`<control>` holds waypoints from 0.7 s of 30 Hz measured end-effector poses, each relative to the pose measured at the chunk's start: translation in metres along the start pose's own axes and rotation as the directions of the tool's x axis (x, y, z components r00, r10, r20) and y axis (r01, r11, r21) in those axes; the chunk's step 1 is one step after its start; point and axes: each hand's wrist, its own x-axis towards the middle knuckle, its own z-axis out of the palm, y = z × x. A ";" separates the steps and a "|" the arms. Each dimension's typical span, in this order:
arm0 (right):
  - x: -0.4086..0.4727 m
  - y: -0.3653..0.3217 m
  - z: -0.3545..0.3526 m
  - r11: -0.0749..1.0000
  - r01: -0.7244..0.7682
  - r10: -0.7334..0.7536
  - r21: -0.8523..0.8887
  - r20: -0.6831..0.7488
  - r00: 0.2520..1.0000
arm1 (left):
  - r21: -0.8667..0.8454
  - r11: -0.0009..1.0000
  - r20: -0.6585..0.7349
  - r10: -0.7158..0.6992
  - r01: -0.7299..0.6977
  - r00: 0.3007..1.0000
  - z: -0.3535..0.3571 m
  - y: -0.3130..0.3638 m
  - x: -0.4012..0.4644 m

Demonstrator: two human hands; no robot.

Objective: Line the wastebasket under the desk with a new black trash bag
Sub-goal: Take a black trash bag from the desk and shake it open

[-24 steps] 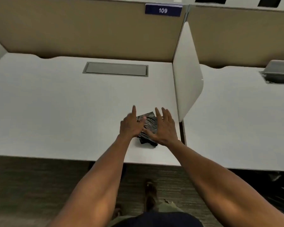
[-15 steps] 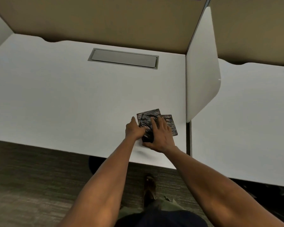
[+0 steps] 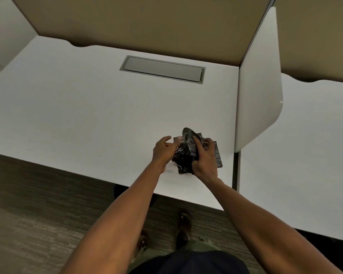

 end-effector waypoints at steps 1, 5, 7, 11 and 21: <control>0.001 -0.006 -0.006 0.997 0.003 0.000 0.072 -0.043 0.999 | 0.008 1.000 -0.011 0.002 -0.002 1.000 -0.006 -0.001 -0.001; 0.005 -0.029 -0.031 0.922 0.056 0.002 0.383 -0.150 0.989 | -0.048 0.999 0.047 -0.016 0.018 0.999 -0.028 0.001 -0.009; 0.006 -0.044 -0.043 0.755 -0.014 0.089 0.656 -0.081 0.993 | -0.118 0.993 0.147 0.013 0.004 0.989 -0.037 0.009 -0.022; 0.004 -0.067 -0.056 0.313 -0.206 0.205 0.927 0.146 0.968 | -0.240 0.968 0.270 0.143 -0.077 0.952 -0.058 0.016 -0.052; -0.001 -0.101 -0.051 0.290 -0.250 0.173 0.924 0.206 0.963 | 0.123 0.934 -0.110 0.350 -0.336 0.930 -0.131 0.022 -0.097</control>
